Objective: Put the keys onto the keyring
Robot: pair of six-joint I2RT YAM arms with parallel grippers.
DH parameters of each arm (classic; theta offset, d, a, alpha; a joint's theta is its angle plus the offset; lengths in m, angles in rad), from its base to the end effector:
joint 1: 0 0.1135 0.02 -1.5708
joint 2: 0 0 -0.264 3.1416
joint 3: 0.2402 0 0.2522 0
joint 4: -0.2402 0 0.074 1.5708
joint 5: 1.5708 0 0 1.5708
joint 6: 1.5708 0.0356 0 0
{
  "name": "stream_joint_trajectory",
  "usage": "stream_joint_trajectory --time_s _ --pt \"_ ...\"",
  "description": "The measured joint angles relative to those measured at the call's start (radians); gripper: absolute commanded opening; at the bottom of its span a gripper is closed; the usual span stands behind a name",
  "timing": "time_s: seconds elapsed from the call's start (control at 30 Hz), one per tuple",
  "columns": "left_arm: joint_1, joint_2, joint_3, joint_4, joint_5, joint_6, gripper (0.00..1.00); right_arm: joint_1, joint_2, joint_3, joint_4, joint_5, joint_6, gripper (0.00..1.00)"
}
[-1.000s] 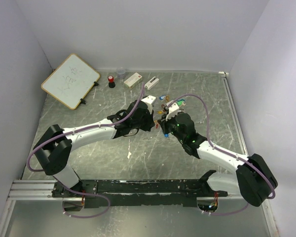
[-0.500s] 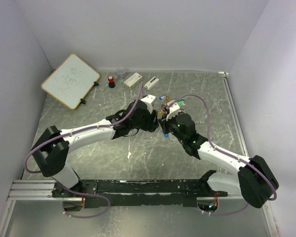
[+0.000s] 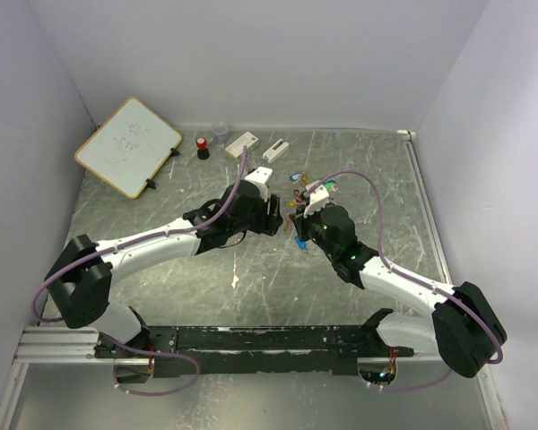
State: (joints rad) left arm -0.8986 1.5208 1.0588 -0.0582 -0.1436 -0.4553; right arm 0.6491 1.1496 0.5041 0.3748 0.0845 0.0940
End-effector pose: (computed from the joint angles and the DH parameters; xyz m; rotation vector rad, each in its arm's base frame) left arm 0.2204 -0.2688 0.2674 0.3860 2.1213 -0.6614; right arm 0.2004 0.1483 0.2257 -0.4527 1.8076 0.4407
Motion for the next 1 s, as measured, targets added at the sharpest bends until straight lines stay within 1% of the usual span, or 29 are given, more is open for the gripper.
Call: stream_joint_trajectory --time_s 0.37,0.5,0.63,0.83,0.9,1.0 --pt "0.006 -0.011 -0.037 -0.005 -0.056 -0.018 0.72 0.0 0.0 0.0 -0.001 0.016 0.0 0.0" --pt "0.008 -0.017 -0.042 -0.006 -0.066 -0.024 0.72 0.0 0.009 0.001 -0.017 0.06 0.009 0.0" --pt "0.01 -0.016 -0.042 -0.006 -0.059 -0.024 0.72 0.0 0.019 0.001 -0.031 0.062 0.01 0.0" --pt "0.011 -0.011 -0.048 0.021 -0.013 -0.015 0.71 0.0 0.016 0.0 -0.029 0.053 0.012 0.0" --pt "0.011 -0.006 -0.048 0.024 -0.008 -0.014 0.71 0.0 0.012 0.001 -0.035 0.097 0.027 0.0" --pt "0.011 -0.004 -0.055 0.031 -0.008 -0.013 0.71 -0.004 0.043 0.041 -0.092 0.178 0.049 0.0"
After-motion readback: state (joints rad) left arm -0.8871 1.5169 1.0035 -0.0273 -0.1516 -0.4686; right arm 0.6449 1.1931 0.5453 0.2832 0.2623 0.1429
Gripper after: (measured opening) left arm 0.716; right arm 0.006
